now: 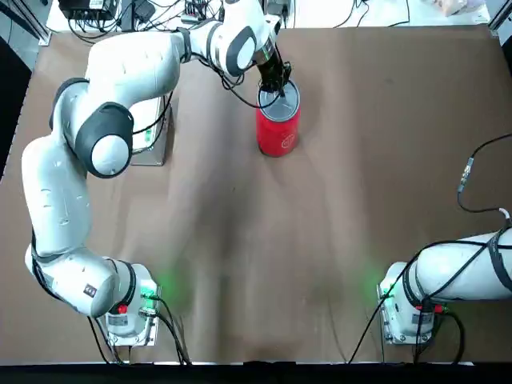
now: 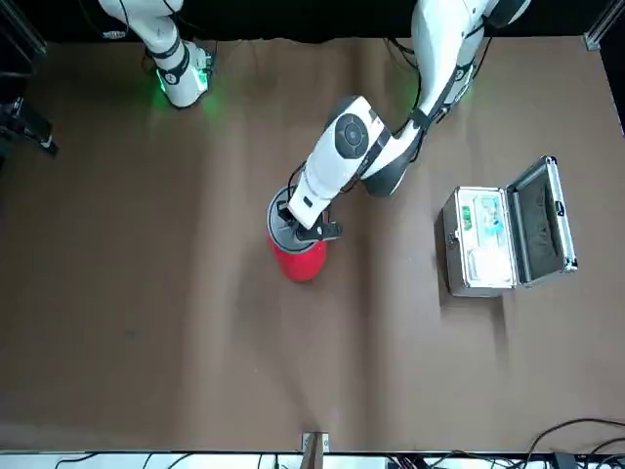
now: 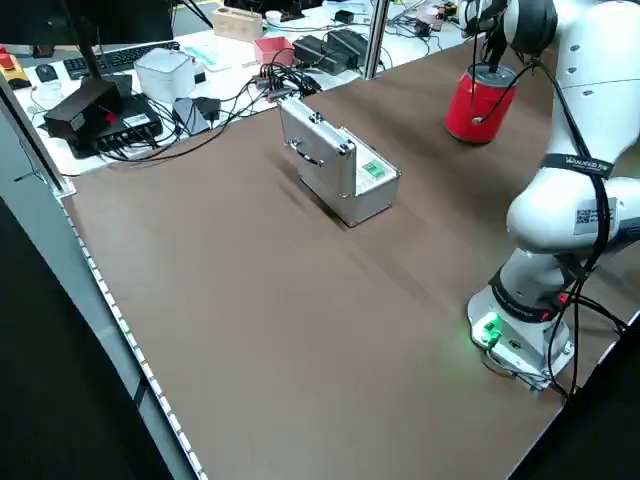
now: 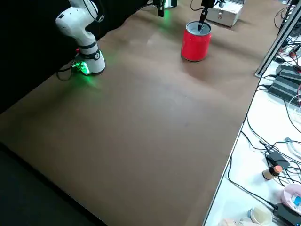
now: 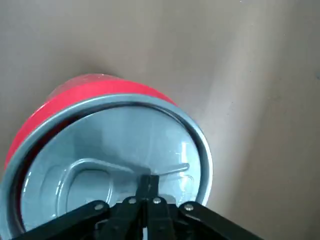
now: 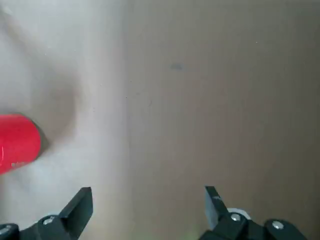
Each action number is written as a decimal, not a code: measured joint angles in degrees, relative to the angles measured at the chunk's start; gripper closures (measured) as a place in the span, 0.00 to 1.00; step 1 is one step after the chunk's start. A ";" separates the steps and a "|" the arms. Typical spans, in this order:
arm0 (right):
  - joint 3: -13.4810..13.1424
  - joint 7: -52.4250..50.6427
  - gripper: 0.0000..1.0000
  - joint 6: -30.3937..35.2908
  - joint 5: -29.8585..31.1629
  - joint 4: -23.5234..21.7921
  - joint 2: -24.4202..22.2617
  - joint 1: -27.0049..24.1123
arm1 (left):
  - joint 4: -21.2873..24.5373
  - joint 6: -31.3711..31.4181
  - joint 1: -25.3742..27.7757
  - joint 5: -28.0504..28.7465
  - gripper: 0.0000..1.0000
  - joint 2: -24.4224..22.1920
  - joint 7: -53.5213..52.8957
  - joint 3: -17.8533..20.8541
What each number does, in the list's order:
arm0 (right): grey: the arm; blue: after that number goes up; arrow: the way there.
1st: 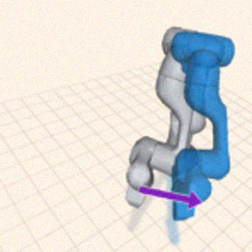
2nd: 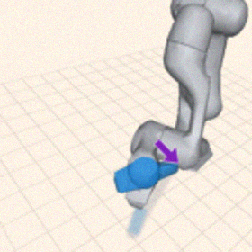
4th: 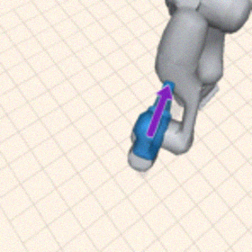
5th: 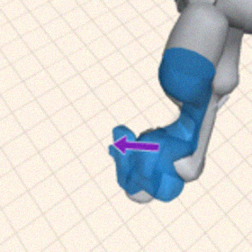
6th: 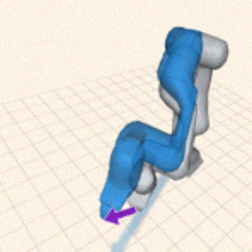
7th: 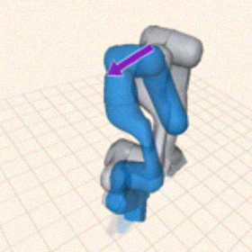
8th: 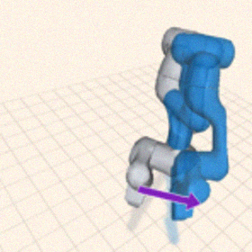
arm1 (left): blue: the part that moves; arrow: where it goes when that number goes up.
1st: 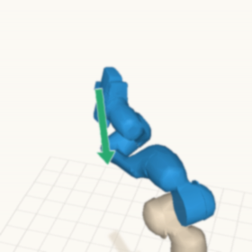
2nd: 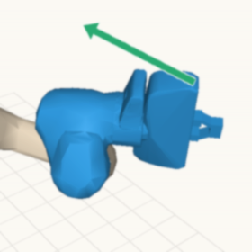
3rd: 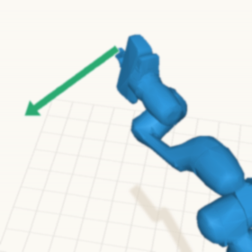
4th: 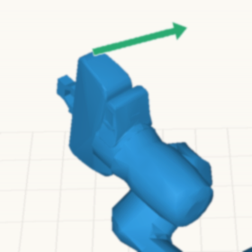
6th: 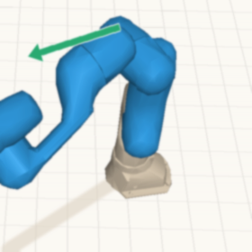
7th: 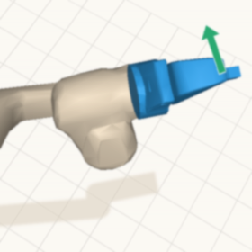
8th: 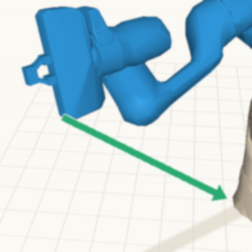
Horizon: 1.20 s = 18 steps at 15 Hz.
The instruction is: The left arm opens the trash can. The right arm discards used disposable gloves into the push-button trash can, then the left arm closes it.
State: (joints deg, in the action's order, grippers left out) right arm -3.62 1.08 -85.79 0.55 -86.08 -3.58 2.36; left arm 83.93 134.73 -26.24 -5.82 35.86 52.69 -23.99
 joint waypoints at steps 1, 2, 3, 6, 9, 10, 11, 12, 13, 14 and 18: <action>0.00 0.00 0.01 0.00 0.00 0.00 0.00 0.00 | -0.02 0.00 0.00 0.09 0.99 0.01 0.00 -0.02; 0.00 0.00 0.01 0.00 0.00 0.00 0.00 0.00 | -0.03 0.00 -0.01 0.15 0.99 0.02 0.02 -0.03; 0.00 0.00 0.01 0.00 -0.01 0.00 0.00 0.00 | -0.08 0.00 -0.01 0.27 0.99 0.02 0.70 -0.04; 0.00 0.00 0.01 0.00 -0.02 0.00 0.00 0.00 | -0.26 -0.01 0.00 0.58 0.99 0.00 1.63 -0.07; 0.00 0.00 0.01 0.00 -0.03 0.00 0.00 0.00 | -0.54 -0.01 0.17 0.76 0.99 -0.01 2.59 0.03; 0.00 0.00 0.01 0.00 -0.03 0.00 0.00 0.00 | -0.63 -0.01 0.28 0.80 0.99 -0.03 2.74 0.06; 0.00 0.00 0.01 0.00 -0.03 0.00 0.00 0.00 | -0.72 -0.01 0.41 0.90 0.99 -0.11 3.01 0.08; 0.01 0.00 0.01 0.00 -0.03 0.00 0.00 0.00 | -0.76 -0.02 0.56 1.17 0.99 -0.24 3.48 0.12; 0.02 0.00 0.01 0.00 -0.04 0.00 0.00 0.00 | -0.82 -0.01 0.73 1.39 0.99 -0.44 3.95 0.15; 0.03 0.00 0.01 0.00 -0.04 0.00 0.00 0.01 | -0.91 -0.02 0.89 1.48 0.99 -0.74 4.44 0.17; 0.03 0.00 0.01 0.01 -0.05 0.00 0.00 0.01 | -1.45 -0.86 1.59 1.50 0.99 -3.30 6.04 0.21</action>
State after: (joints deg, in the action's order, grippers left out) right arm -3.59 1.07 -85.78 0.49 -86.08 -3.58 2.37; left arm 82.48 133.86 -24.65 -4.32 32.55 58.74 -23.78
